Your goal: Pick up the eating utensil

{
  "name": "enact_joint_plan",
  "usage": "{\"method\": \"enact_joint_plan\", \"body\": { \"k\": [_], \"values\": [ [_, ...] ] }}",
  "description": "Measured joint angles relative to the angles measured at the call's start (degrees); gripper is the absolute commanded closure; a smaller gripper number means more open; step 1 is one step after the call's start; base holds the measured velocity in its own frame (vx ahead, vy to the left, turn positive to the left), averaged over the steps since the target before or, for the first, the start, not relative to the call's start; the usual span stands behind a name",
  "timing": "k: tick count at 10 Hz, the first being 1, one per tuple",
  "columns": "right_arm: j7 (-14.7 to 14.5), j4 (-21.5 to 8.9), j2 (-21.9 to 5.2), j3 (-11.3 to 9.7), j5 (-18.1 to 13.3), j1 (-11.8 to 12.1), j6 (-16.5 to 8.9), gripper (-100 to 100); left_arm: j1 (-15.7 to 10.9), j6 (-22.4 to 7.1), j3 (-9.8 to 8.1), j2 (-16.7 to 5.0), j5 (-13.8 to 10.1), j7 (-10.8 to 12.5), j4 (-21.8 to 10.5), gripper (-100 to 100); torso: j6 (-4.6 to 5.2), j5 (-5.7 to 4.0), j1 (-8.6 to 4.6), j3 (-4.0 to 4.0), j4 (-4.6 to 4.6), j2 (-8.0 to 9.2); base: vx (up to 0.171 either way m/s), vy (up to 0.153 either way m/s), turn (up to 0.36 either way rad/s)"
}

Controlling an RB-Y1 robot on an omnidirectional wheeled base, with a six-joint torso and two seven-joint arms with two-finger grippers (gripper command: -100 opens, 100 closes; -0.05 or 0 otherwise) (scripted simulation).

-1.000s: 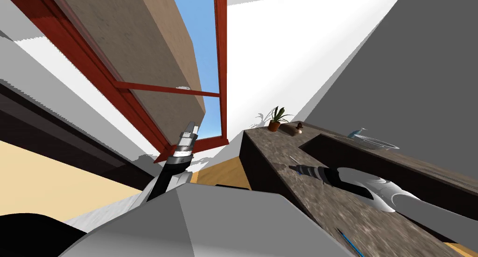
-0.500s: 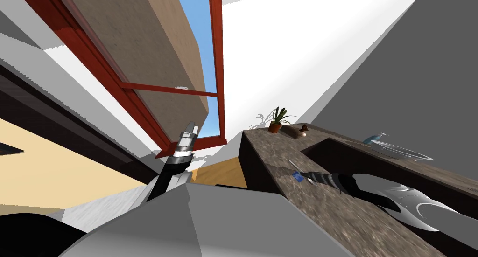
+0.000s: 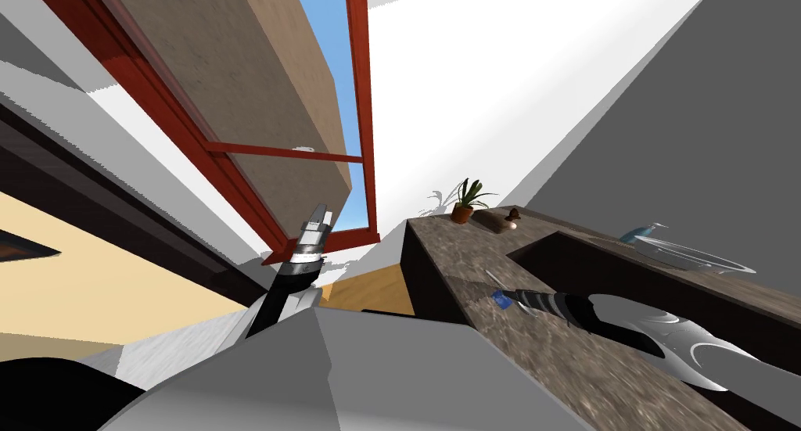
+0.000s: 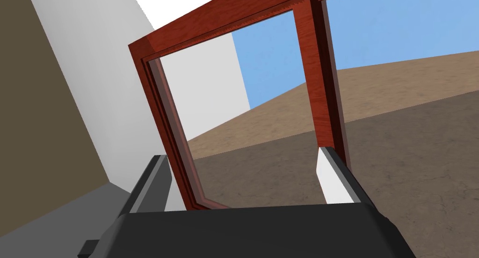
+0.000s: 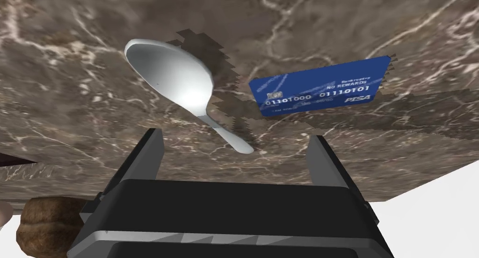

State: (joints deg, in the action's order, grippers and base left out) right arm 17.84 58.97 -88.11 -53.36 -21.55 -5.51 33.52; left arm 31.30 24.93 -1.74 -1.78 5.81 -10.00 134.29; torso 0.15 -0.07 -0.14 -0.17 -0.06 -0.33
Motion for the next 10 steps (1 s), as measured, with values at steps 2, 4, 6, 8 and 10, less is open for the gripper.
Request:
{"method": "enact_joint_plan", "body": {
  "k": [2,4,6,8,10],
  "values": [
    [0.01,0.01,-0.01,0.00,0.00,0.00,0.01,100,0.00,0.00,0.00,0.00,0.00,0.00,0.00,0,0.00,-0.01,-0.03,0.03,0.01,0.05,0.000,0.000,0.000],
    [0.01,0.01,-0.01,0.00,0.00,0.00,0.01,100,0.00,0.00,0.00,0.00,0.00,0.00,0.00,0,0.00,-0.01,-0.03,0.04,0.02,0.06,0.000,0.000,0.000],
    [0.01,0.01,-0.01,0.00,0.00,0.00,0.01,-100,0.00,0.00,0.00,0.00,0.00,0.00,0.00,0,0.00,-0.01,-0.03,0.04,0.02,0.06,-0.002,-0.018,0.043],
    [0.30,0.28,-2.35,0.43,0.08,0.15,-0.47,-100,0.00,0.00,0.00,0.00,0.00,0.00,0.00,0,-0.02,-0.03,-0.20,0.04,0.02,0.07,-0.010,-0.049,0.137],
    [0.41,-0.14,-4.25,-0.08,0.19,0.95,0.43,-100,-0.01,0.00,0.00,0.00,0.00,0.00,0.00,0,-0.04,-0.04,-0.17,0.07,0.03,0.12,-0.019,-0.034,0.201]
  ]
}}
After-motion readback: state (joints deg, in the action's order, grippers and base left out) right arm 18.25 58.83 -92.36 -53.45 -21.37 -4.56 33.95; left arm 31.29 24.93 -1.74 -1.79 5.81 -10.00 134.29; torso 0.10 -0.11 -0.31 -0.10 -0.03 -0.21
